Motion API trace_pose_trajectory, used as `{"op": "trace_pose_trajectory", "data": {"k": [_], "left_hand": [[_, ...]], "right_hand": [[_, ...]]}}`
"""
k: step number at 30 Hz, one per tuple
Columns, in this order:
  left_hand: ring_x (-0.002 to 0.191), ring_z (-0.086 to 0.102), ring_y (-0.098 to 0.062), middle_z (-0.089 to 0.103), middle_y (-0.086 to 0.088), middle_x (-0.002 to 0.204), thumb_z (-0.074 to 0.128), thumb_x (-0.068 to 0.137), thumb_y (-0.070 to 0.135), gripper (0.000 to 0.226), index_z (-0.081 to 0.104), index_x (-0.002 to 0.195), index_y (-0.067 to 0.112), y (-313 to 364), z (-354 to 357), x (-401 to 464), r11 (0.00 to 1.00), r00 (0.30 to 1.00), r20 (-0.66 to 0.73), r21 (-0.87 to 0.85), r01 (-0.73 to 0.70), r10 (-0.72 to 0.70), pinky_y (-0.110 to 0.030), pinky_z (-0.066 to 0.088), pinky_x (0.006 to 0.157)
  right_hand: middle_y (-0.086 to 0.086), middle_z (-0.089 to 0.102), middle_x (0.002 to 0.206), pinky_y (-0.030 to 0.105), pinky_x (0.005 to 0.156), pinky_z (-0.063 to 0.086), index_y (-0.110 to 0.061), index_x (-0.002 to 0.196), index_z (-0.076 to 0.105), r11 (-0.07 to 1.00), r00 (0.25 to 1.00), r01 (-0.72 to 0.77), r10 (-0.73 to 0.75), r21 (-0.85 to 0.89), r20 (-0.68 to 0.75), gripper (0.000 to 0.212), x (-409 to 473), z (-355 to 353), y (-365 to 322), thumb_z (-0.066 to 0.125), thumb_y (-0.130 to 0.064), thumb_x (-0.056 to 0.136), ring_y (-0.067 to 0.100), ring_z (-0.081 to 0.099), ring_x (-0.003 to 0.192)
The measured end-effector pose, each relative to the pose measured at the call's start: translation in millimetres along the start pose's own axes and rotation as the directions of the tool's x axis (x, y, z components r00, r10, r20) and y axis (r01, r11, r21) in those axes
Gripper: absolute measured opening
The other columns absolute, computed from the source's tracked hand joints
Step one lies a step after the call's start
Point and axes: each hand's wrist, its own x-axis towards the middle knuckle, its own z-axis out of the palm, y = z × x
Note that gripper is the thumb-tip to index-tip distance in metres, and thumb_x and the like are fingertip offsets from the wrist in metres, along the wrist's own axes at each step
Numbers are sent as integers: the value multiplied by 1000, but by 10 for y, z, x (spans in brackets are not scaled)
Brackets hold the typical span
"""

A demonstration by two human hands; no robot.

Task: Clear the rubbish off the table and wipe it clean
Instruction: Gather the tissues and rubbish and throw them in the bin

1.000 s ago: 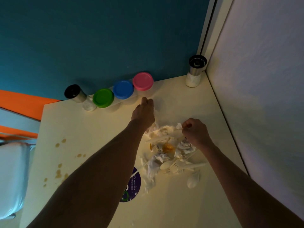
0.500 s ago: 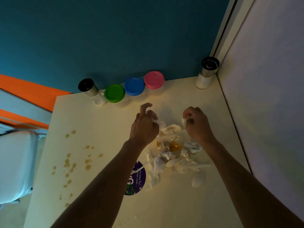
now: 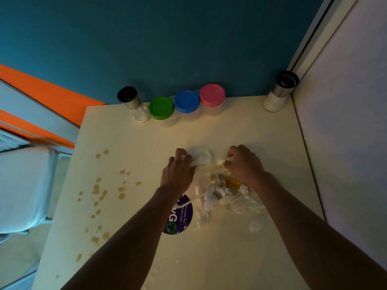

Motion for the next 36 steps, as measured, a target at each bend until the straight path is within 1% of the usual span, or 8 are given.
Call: {"op": "trace_pose_trajectory", "data": {"k": [5,10,13,20,23,27,32,36], "left_hand": [[91,68,-31,49,-8,126,48,102,45,40,63,113,9,-49,-84,-164,994,993,-98,-95,50,-59,-40,58,72],[82,68,-30,61,-6,118,59,97,27,26,69,99,4,-27,-156,-325,963,963,-214,-246,108,-163,-27,45,69],[85,65,-27,65,-6,112,62,90,16,18,68,104,7,25,-196,-399,942,963,-216,-326,85,-161,-28,41,70],[92,67,-14,68,5,108,51,93,11,27,67,106,29,402,-274,-336,955,991,-114,-277,-103,74,-32,55,77],[85,65,-22,64,1,99,45,95,17,25,69,89,19,687,-248,-204,970,983,-71,-163,-179,169,-35,54,71],[99,61,-30,60,-6,106,40,99,34,33,65,107,15,1147,-191,-27,981,974,117,-16,-196,196,-40,51,81],[115,55,-34,54,-10,125,44,98,53,51,52,127,13,1395,10,139,955,951,264,200,-218,162,-42,45,91],[119,58,-33,59,-10,126,52,96,35,37,55,126,14,1418,103,195,949,948,272,220,-228,165,-40,47,92]], "right_hand": [[3,54,102,33,84,44,-16,103,59,968,996,-69,79,242,-31,29,-38,-110,-47,62,-39,85,24,54,95],[6,57,75,29,67,39,-1,81,62,879,949,30,125,476,-290,12,-172,-267,-79,65,-12,82,24,55,75],[-2,50,64,28,61,37,-17,68,51,772,923,55,203,633,-327,19,-197,-311,-6,61,-4,77,20,50,64],[8,64,94,32,70,54,-20,74,50,430,879,187,329,884,-346,36,-413,-466,291,44,16,77,20,69,83],[4,67,81,29,69,49,-24,70,52,493,844,190,360,849,-397,34,-557,-445,468,42,8,73,13,63,75],[-6,59,60,24,46,40,-23,64,56,489,827,82,453,868,-334,34,-770,-342,612,42,6,72,10,51,53],[0,60,58,36,65,48,-14,61,58,492,824,-126,536,862,-185,21,-972,-140,848,58,-21,81,20,58,60],[0,67,69,29,70,47,-19,69,60,726,881,-170,415,667,-227,30,-1088,26,915,59,-40,91,21,66,72]]}}
